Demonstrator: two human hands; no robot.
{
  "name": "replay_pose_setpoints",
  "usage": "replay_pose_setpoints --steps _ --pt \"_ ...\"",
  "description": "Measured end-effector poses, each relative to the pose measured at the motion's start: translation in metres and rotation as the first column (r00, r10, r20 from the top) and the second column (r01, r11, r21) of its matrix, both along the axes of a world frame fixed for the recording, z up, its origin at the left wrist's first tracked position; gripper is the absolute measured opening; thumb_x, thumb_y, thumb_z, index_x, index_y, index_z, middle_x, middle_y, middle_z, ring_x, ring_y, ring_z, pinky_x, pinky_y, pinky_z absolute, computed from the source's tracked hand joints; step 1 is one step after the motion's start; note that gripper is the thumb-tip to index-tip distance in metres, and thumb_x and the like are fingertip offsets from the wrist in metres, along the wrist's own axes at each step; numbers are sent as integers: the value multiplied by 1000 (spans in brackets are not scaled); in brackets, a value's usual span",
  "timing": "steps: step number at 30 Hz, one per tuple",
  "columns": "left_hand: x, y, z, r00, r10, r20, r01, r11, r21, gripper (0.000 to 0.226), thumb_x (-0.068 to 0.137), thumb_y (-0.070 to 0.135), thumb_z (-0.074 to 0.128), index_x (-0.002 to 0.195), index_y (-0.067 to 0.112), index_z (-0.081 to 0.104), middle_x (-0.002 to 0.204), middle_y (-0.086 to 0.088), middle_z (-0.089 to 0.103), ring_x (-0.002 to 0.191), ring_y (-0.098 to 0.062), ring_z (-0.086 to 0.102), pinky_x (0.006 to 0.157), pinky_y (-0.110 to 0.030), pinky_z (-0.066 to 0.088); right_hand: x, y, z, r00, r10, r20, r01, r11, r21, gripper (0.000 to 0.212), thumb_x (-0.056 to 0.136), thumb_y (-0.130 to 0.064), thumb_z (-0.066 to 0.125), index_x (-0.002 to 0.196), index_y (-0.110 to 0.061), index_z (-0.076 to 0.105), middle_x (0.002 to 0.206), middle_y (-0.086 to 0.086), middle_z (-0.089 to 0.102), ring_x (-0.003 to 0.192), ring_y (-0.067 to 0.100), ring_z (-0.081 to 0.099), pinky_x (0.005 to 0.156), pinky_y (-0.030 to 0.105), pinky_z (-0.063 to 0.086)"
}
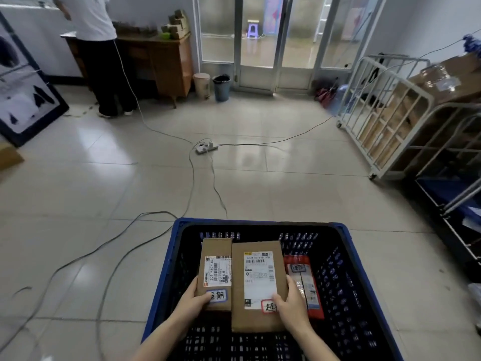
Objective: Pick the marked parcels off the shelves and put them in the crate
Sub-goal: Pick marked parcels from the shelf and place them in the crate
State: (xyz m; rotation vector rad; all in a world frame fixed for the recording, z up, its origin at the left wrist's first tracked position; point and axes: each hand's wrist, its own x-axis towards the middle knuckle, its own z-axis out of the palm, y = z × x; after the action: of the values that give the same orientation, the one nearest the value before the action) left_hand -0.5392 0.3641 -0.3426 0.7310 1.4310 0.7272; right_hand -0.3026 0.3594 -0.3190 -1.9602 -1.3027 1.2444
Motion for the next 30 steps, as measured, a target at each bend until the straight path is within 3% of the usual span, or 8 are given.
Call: replay_pose_setpoints --steps 4,10,13,16,21,24,27,30 --pt "3 14 -14 998 48 -40 -49 999 -25 42 89 0 55 110 35 47 101 7 69 93 -9 67 74 -22 51 -3 22 -18 1000 19 -9 -19 999 -26 62 90 -6 54 145 -10 25 141 7 43 128 21 42 108 39 38" --pt "6 24 -30 995 77 -64 -83 992 -95 56 91 2 54 139 24 36 106 5 65 103 -16 62 96 -35 47 -2 43 -37 1000 31 -4 -31 996 -81 63 90 -8 55 145 -10 23 140 7 46 126 22 45 106 42 40" --pt "14 24 -35 990 68 -120 -83 989 -124 59 92 2 51 145 22 32 119 -2 61 112 -21 58 105 -39 42 2 45 -44 1000 11 -21 -13 993 -117 61 90 -8 55 144 -11 26 137 8 48 125 22 46 105 38 40" --pt "23 26 -34 971 36 -235 -62 993 -104 61 94 3 47 148 21 25 136 -5 52 121 -21 52 104 -33 39 5 48 -49 999 -4 -43 -2 990 -142 59 91 -9 56 143 -13 28 134 7 50 122 22 48 100 37 41" --pt "42 31 -23 793 -56 -606 69 998 -2 63 96 15 43 151 17 12 152 -10 29 138 -24 30 114 -36 28 8 50 -51 998 -35 -54 26 987 -160 58 91 -10 55 143 -14 29 133 8 52 120 23 51 101 42 44" --pt "57 36 -18 688 -93 -719 168 985 33 56 98 20 41 149 11 19 155 -5 22 144 -21 17 118 -34 20 8 49 -52 999 -23 -27 18 985 -172 59 92 -13 55 144 -13 26 138 9 48 125 25 47 104 45 42" --pt "75 41 -16 730 -156 -665 219 976 13 48 99 18 39 145 7 30 149 -6 36 139 -18 30 113 -28 26 8 45 -52 1000 7 25 -3 989 -146 62 91 -17 56 145 -12 25 139 10 46 125 24 46 104 46 42" --pt "87 44 -15 846 -153 -510 149 988 -50 40 98 12 40 137 7 44 134 -6 54 114 -15 55 88 -20 47 4 43 -52 994 41 106 -31 995 -91 68 89 -22 59 145 -13 22 139 9 42 126 21 42 104 42 41"
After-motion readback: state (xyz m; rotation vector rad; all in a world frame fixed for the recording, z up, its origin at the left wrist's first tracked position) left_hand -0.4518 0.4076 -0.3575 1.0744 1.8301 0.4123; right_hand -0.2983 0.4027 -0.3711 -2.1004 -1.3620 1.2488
